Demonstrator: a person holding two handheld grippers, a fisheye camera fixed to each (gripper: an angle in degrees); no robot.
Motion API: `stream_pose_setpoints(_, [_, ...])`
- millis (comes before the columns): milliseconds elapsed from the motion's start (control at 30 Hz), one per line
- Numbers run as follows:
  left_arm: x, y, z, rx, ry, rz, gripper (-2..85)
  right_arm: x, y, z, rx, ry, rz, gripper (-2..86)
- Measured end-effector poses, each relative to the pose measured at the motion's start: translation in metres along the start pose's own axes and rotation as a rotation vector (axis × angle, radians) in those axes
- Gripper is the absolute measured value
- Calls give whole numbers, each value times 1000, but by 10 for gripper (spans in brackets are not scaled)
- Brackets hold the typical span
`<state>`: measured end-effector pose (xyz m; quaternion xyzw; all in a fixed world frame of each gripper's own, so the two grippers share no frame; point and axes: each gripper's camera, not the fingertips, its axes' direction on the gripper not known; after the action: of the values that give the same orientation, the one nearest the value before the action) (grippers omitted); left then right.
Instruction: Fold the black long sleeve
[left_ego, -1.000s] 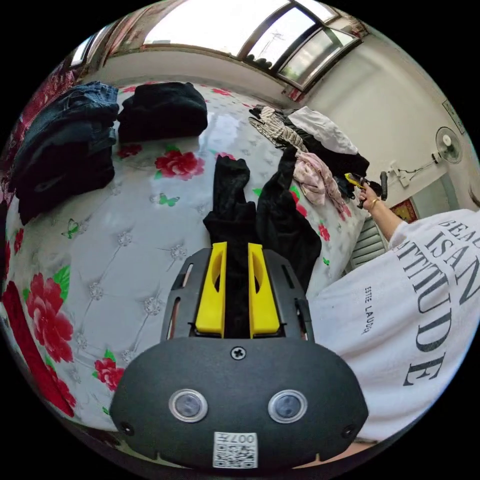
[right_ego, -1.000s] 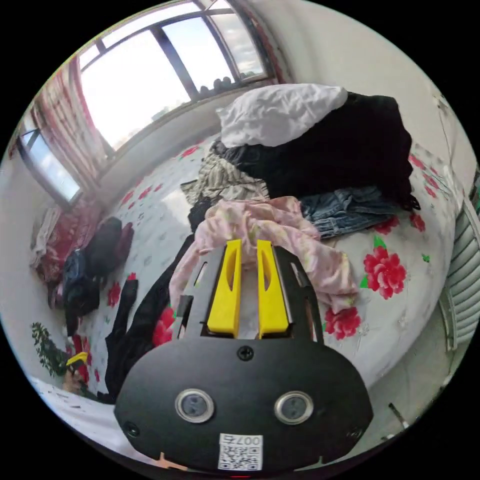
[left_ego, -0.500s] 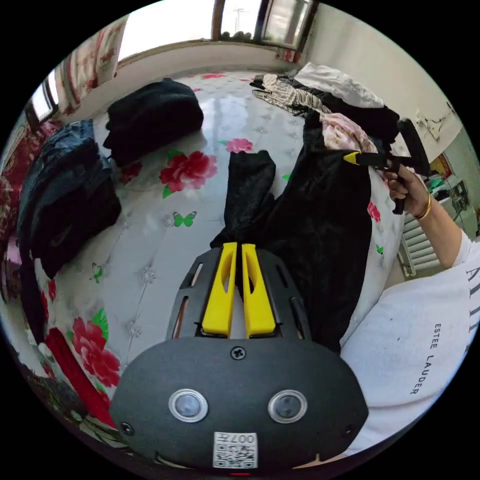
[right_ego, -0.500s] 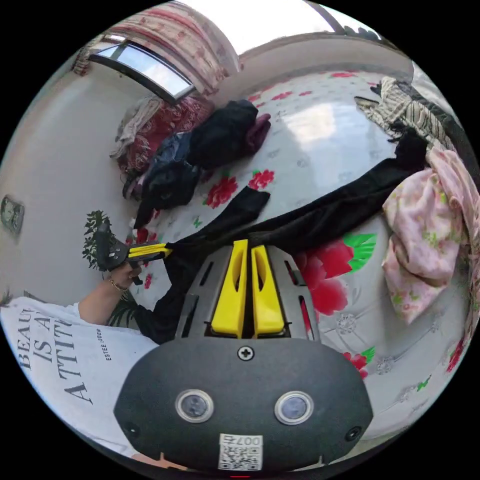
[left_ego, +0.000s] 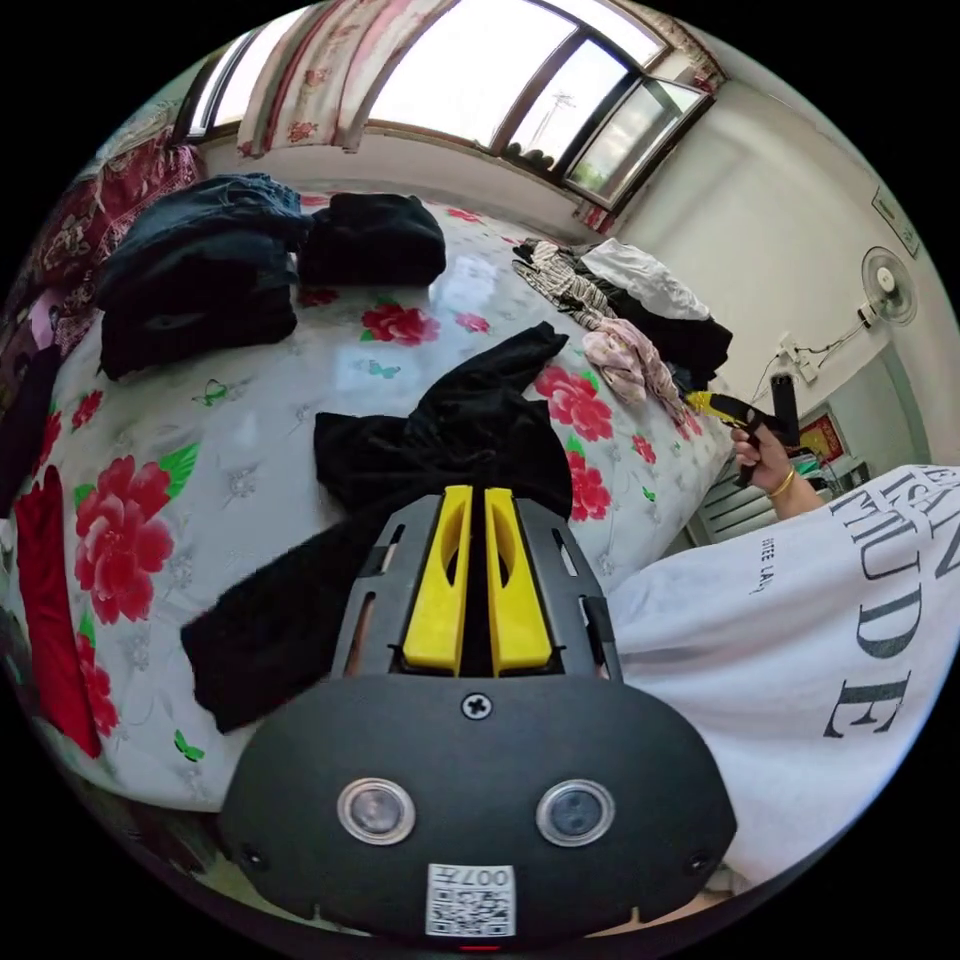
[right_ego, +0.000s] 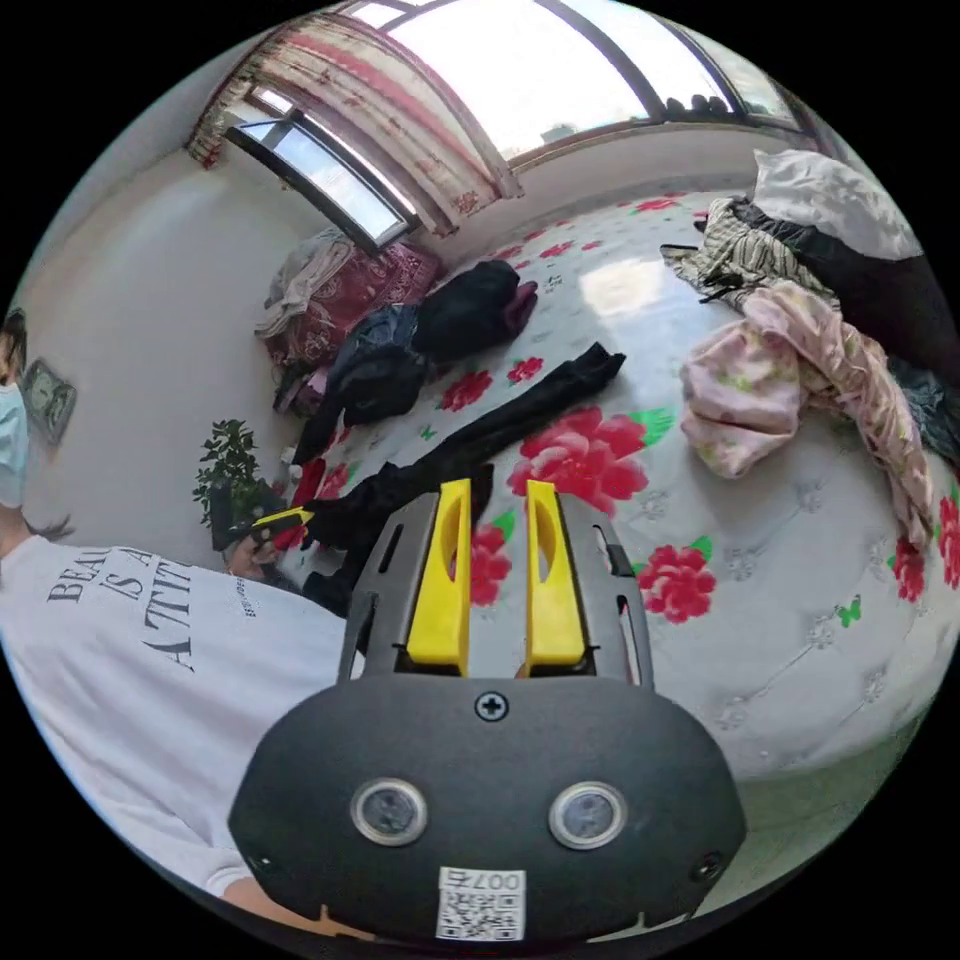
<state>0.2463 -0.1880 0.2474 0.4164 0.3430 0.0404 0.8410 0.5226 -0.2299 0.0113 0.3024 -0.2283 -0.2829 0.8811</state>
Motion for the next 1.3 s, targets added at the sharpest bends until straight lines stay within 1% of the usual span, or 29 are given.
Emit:
stream_pose_setpoints(33, [3, -1, 2, 7, 21, 4, -5, -5, -2, 15, -20, -35, -4, 53])
stream_pose_setpoints(100, [17, -10, 3, 22, 103, 54, -5, -35, -21, 76, -128, -167, -58, 67])
stream_pose_setpoints(200, [42, -19, -6, 7, 181, 179, -6, -82, -52, 140, -250, -238, -159, 74])
stream_pose_setpoints(267, [56, -20, -15, 10, 208, 235, -6, -104, -69, 172, -314, -233, -203, 74])
stream_pose_setpoints(367, [73, -15, -24, 14, 246, 311, -5, -121, -84, 223, -430, -143, -250, 57])
stream_pose_setpoints(433, [74, -9, -19, 0, 255, 314, -5, -119, -78, 255, -559, -92, -277, 36])
stream_pose_setpoints(467, [69, -6, -12, -28, 246, 281, -5, -113, -71, 269, -627, -52, -276, 22])
stream_pose_setpoints(533, [59, -1, -4, -76, 227, 244, -4, -101, -61, 265, -611, -45, -258, 9])
stream_pose_setpoints(600, [41, 5, -6, -67, 207, 197, -4, -77, -54, 226, -480, -163, -180, 2])
stream_pose_setpoints(700, [10, 0, -6, -42, 250, 119, -3, -45, -47, 177, -366, -259, -82, 0])
stream_pose_setpoints(767, [-7, -12, -3, -36, 276, 96, 0, -33, -43, 157, -322, -260, -48, -1])
stream_pose_setpoints(867, [-19, -40, -1, -39, 326, 137, 14, -15, -36, 135, -239, -292, 30, 0])
stream_pose_setpoints(900, [-20, -51, 2, -55, 370, 167, 25, -8, -33, 131, -213, -297, 64, 1])
stream_pose_setpoints(967, [-19, -64, 6, -91, 445, 211, 37, -2, -33, 133, -200, -278, 87, 6])
stream_pose_setpoints(1033, [-17, -73, 3, -87, 464, 233, 51, -2, -39, 143, -222, -273, 95, 14])
stream_pose_setpoints(1133, [-23, -91, -16, 0, 362, 200, 59, -12, -62, 166, -249, -272, 55, 20])
stream_pose_setpoints(1200, [-22, -114, -21, 61, 234, 178, 73, -22, -82, 192, -278, -211, 10, 23])
stream_pose_setpoints(1233, [-21, -121, -17, 57, 212, 175, 81, -23, -88, 201, -292, -194, 8, 24])
stream_pose_setpoints(1300, [-4, -158, 21, -19, 198, 194, 110, -29, -103, 236, -347, -146, 4, 23])
